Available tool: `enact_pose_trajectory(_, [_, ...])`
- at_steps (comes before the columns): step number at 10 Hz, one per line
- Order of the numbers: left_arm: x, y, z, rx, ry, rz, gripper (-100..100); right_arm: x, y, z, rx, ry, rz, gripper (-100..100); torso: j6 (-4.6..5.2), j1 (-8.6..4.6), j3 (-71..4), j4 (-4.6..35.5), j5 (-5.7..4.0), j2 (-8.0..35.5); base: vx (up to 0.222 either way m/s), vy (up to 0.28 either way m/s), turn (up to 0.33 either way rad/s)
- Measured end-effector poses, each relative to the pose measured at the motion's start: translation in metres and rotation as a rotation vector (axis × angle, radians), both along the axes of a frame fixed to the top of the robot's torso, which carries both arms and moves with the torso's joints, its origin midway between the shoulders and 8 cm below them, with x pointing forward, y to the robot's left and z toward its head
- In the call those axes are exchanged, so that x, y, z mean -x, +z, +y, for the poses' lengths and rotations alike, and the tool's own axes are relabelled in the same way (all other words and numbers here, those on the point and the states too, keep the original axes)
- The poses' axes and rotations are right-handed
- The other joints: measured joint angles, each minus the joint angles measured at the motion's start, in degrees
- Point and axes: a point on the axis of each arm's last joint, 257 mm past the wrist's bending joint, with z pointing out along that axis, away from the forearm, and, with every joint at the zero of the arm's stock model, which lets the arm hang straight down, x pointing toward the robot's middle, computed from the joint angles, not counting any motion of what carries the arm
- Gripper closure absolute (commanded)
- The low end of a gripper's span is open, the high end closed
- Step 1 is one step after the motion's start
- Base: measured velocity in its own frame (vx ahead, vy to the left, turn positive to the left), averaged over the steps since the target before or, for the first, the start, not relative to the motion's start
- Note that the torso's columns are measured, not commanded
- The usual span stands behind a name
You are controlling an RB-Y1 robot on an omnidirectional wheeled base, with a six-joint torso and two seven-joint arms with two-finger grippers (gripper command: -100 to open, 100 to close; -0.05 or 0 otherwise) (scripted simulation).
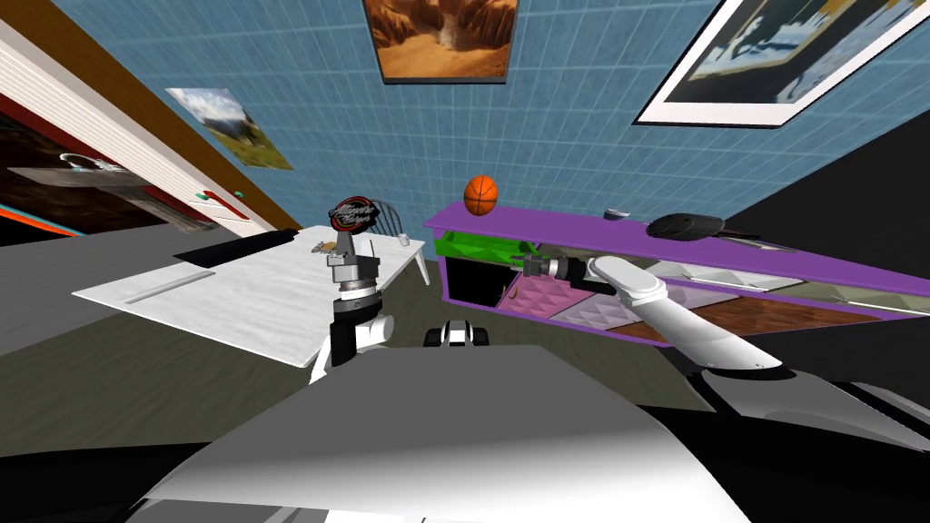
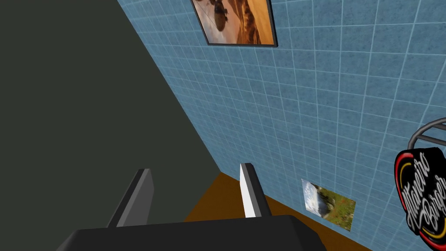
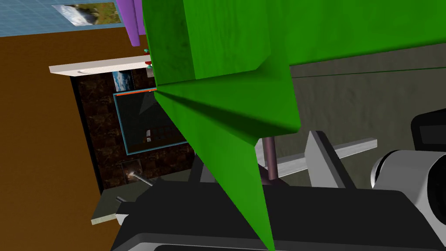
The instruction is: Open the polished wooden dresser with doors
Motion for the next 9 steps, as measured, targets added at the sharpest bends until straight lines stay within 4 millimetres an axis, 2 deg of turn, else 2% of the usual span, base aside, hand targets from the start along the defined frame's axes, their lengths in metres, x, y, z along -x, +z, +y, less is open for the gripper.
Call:
enact_pose_trajectory(3, [0.000, 0.000, 0.000, 0.000, 0.000, 0.000, 0, -0.003, 0.032, 0.000, 0.000, 0.005, -0.002, -100, 0.02, 0.11, 0.21, -0.03, -0.05, 0.26, 0.009, 0.010, -0.010])
enact_pose_trajectory(4, [0.000, 0.000, 0.000, 0.000, 0.000, 0.000, 0, -0.003, 0.033, 0.000, -0.002, 0.005, -0.001, 0, 0.02, 0.06, 0.28, 0.00, -0.07, 0.36, 0.000, 0.000, 0.000])
enact_pose_trajectory(9, [0.000, 0.000, 0.000, 0.000, 0.000, 0.000, 0, -0.003, 0.033, 0.000, -0.001, 0.005, -0.001, 0, 0.02, 0.09, 0.24, -0.01, -0.05, 0.32, 0.000, 0.000, 0.000])
